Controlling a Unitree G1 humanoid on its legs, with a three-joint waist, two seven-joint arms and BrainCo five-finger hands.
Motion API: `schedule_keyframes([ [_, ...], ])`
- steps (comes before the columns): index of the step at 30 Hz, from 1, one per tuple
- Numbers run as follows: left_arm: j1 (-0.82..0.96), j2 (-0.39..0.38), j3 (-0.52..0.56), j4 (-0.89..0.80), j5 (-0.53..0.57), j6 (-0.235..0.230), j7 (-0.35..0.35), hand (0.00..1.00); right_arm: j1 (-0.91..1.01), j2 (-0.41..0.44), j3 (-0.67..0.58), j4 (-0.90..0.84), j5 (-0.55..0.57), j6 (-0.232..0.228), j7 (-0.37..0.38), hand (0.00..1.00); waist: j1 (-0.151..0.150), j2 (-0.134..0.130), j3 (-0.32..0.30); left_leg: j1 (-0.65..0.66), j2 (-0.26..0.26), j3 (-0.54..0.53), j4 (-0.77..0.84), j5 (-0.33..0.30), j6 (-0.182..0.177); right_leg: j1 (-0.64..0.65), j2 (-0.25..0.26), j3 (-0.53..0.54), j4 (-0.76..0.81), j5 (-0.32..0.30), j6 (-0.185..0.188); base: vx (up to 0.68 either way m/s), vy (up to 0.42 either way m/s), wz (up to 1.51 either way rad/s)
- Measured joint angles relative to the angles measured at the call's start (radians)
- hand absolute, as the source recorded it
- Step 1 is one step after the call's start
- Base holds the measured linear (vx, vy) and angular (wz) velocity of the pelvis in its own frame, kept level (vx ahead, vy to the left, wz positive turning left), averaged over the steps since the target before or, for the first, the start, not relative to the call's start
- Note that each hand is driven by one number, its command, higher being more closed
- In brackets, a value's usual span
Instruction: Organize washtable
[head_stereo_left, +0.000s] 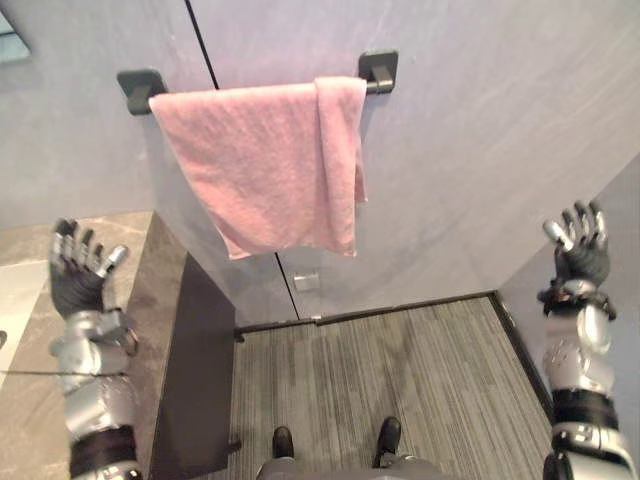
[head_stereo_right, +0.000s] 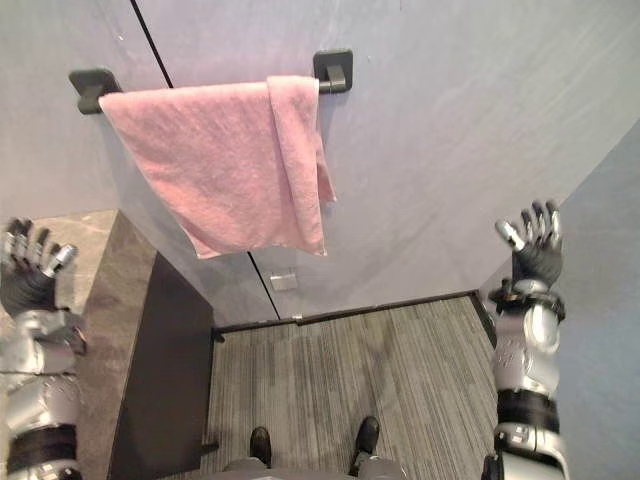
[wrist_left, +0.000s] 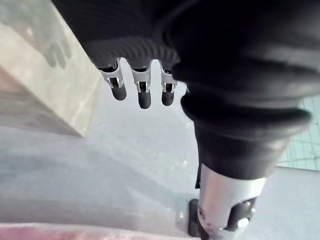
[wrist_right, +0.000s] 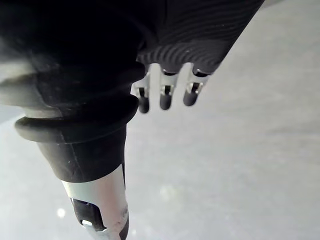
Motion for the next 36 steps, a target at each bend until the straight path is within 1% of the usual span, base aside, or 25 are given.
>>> schedule_keyframes([
  [3,0.073,-0.082,-0.08,0.063,0.0,0.013,-0.023,0.0,0.098,0.095,0.003,0.092,-0.047,0.01,-0.017,0.0,-0.003,0.015,-0.006,0.007,0.002,0.003,-0.001,0.0,0.0,0.007,0.003,-0.002,0.0,-0.005,-0.004,-0.02,0.02,-0.02],
  [4,0.074,-0.114,-0.1,0.142,-0.003,0.023,-0.031,0.0,0.125,0.123,0.003,0.155,-0.063,0.011,-0.024,0.0,-0.003,0.018,-0.005,0.019,0.002,0.008,-0.003,-0.001,0.001,0.02,0.003,-0.001,0.0,-0.005,-0.004,-0.06,0.027,-0.07],
  [9,0.117,-0.235,-0.176,0.383,-0.046,0.076,-0.044,0.0,0.211,0.237,0.013,0.322,-0.023,0.024,-0.066,0.0,-0.018,0.009,-0.001,0.051,0.005,0.085,-0.005,-0.011,0.017,0.032,0.002,0.012,0.0,-0.006,-0.003,-0.05,0.025,-0.18],
  [11,0.129,-0.262,-0.191,0.48,-0.043,0.082,-0.042,0.0,0.239,0.26,0.015,0.381,-0.06,0.028,-0.089,0.0,-0.027,0.005,-0.001,0.061,0.006,0.119,-0.006,-0.011,0.017,0.032,0.002,0.028,0.0,-0.006,-0.002,-0.04,0.022,-0.23],
  [12,0.127,-0.265,-0.195,0.545,-0.04,0.084,-0.039,0.0,0.246,0.265,0.014,0.43,-0.104,0.028,-0.106,0.0,-0.03,0.0,0.002,0.067,0.006,0.129,-0.006,-0.011,0.018,0.032,0.002,0.032,0.0,-0.007,-0.001,-0.04,0.016,-0.29],
  [14,0.126,-0.267,-0.194,0.649,-0.021,0.083,-0.021,0.0,0.263,0.265,0.013,0.522,-0.186,0.029,-0.13,0.0,-0.031,-0.001,0.0,0.071,0.017,0.146,-0.006,-0.012,0.02,0.03,0.007,0.032,0.0,-0.028,0.028,-0.04,-0.005,-0.23],
  [15,0.128,-0.277,-0.189,0.708,0.006,0.08,-0.004,0.0,0.267,0.262,0.002,0.569,-0.22,0.031,-0.142,0.0,-0.03,0.017,0.003,0.067,0.04,0.15,-0.007,-0.016,0.025,0.028,0.017,0.031,0.009,-0.026,0.026,-0.03,-0.03,0.03],
  [16,0.121,-0.27,-0.174,0.785,0.048,0.077,0.021,0.0,0.27,0.254,-0.011,0.628,-0.266,0.04,-0.152,0.0,-0.036,-0.016,-0.003,0.07,0.024,0.156,-0.006,-0.017,0.026,0.036,0.005,0.029,0.001,-0.019,0.016,-0.03,-0.026,0.04],
  [18,0.119,-0.264,-0.141,0.809,0.073,0.073,0.03,0.0,0.276,0.255,-0.034,0.657,-0.288,0.046,-0.156,0.0,-0.035,-0.021,-0.001,0.069,0.025,0.158,-0.006,-0.02,0.031,0.034,0.007,0.028,0.001,-0.022,0.019,-0.02,-0.012,0.01],
  [20,0.107,-0.274,-0.071,0.893,0.133,0.08,0.056,0.0,0.269,0.231,-0.063,0.706,-0.351,0.065,-0.17,0.0,-0.026,-0.009,0.004,0.064,0.034,0.171,-0.007,-0.029,0.046,0.029,0.019,0.028,0.001,-0.043,0.048,-0.02,-0.029,0.0],
  [21,0.11,-0.286,-0.047,0.925,0.152,0.086,0.067,0.0,0.263,0.218,-0.092,0.707,-0.36,0.074,-0.169,0.0,-0.03,0.015,-0.001,0.058,0.062,0.169,-0.007,-0.033,0.052,0.019,0.022,0.034,0.05,-0.032,0.017,-0.01,-0.026,0.28],
  [22,0.108,-0.276,0.004,0.937,0.158,0.088,0.07,0.0,0.272,0.23,-0.1,0.722,-0.382,0.088,-0.168,0.0,-0.045,-0.011,0.008,0.058,0.04,0.169,-0.006,-0.029,0.045,0.005,0.003,0.054,0.109,-0.085,-0.008,0.01,-0.003,0.41],
  [23,0.108,-0.273,0.049,0.936,0.162,0.104,0.071,0.0,0.28,0.233,-0.107,0.746,-0.396,0.096,-0.167,0.0,-0.035,-0.023,0.004,0.064,0.027,0.172,0.02,-0.026,0.041,0.02,-0.005,0.045,0.077,-0.092,0.002,0.05,0.047,0.36],
  [25,0.11,-0.275,0.09,0.938,0.205,0.123,0.07,0.0,0.283,0.233,-0.109,0.743,-0.411,0.104,-0.163,0.0,-0.027,-0.026,0.004,0.074,-0.001,0.177,0.078,-0.039,0.049,0.035,-0.006,0.045,0.03,-0.082,0.017,0.1,0.073,-0.05],
  [26,0.113,-0.276,0.096,0.944,0.231,0.141,0.067,0.0,0.273,0.229,-0.109,0.743,-0.417,0.112,-0.152,0.0,-0.026,-0.02,0.006,0.074,0.006,0.194,0.041,-0.084,0.047,0.044,0.009,0.048,-0.001,-0.086,0.046,0.08,0.084,-0.1],
  [27,0.113,-0.274,0.095,0.948,0.242,0.147,0.066,0.0,0.269,0.22,-0.111,0.743,-0.418,0.118,-0.147,0.0,-0.025,0.009,0.007,0.07,0.016,0.194,0.03,-0.09,0.05,0.039,0.013,0.046,0.005,-0.077,0.035,0.01,0.059,0.1],
  [28,0.114,-0.27,0.098,0.949,0.249,0.15,0.065,0.0,0.261,0.22,-0.114,0.745,-0.42,0.128,-0.143,0.0,-0.03,-0.017,0.002,0.072,0.015,0.19,0.009,-0.087,0.045,0.042,0.011,0.058,0.024,-0.066,0.012,0.08,0.056,0.23],
  [29,0.116,-0.244,0.095,0.951,0.256,0.153,0.062,0.0,0.269,0.238,-0.112,0.757,-0.429,0.136,-0.142,0.0,-0.022,-0.04,0.009,0.088,-0.013,0.182,-0.006,-0.078,0.033,0.065,-0.008,0.055,0.009,-0.072,0.028,0.08,0.058,0.23],
  [30,0.12,-0.242,0.094,0.951,0.257,0.156,0.062,0.0,0.266,0.239,-0.112,0.764,-0.429,0.137,-0.142,0.0,-0.021,-0.043,0.009,0.088,-0.013,0.175,-0.006,-0.078,0.033,0.067,-0.007,0.053,0.006,-0.072,0.029,0.07,0.054,0.14],
  [31,0.13,-0.239,0.085,0.951,0.258,0.161,0.058,0.0,0.263,0.235,-0.097,0.771,-0.429,0.138,-0.138,0.0,-0.02,-0.058,0.002,0.084,-0.013,0.171,-0.006,-0.078,0.033,0.069,-0.005,0.053,0.002,-0.073,0.029,-0.02,0.003,0.06],
  [32,0.133,-0.238,0.077,0.952,0.261,0.161,0.057,0.0,0.263,0.231,-0.094,0.772,-0.43,0.138,-0.132,0.0,-0.018,-0.049,0.005,0.083,-0.014,0.17,-0.006,-0.078,0.033,0.068,-0.005,0.053,0.002,-0.073,0.029,0.02,0.017,0.06],
  [33,0.132,-0.228,0.04,0.96,0.266,0.162,0.049,0.0,0.263,0.224,-0.089,0.772,-0.431,0.138,-0.12,0.0,-0.009,-0.056,0.006,0.077,-0.016,0.169,-0.006,-0.078,0.033,0.067,-0.008,0.053,0.002,-0.073,0.029,0.07,0.025,0.03],
  [34,0.13,-0.224,0.02,0.961,0.272,0.162,0.046,0.0,0.263,0.219,-0.081,0.774,-0.432,0.138,-0.119,0.0,-0.001,-0.043,0.003,0.072,-0.019,0.167,-0.006,-0.077,0.032,0.065,-0.01,0.053,0.002,-0.073,0.029,0.08,0.032,0.05],
  [35,0.13,-0.219,-0.001,0.962,0.272,0.162,0.045,0.0,0.263,0.212,-0.067,0.779,-0.433,0.138,-0.119,0.0,-0.001,-0.048,0.008,0.067,-0.022,0.161,-0.006,-0.077,0.031,0.063,-0.014,0.048,0.003,-0.072,0.031,0.1,0.051,0.37],
  [36,0.124,-0.209,-0.048,0.97,0.271,0.161,0.044,0.0,0.262,0.206,-0.064,0.78,-0.431,0.138,-0.119,0.0,-0.004,-0.036,0.007,0.049,-0.033,0.079,-0.006,-0.076,0.032,0.051,-0.028,0.046,0.055,-0.089,0.081,0.37,0.092,3.3],
])
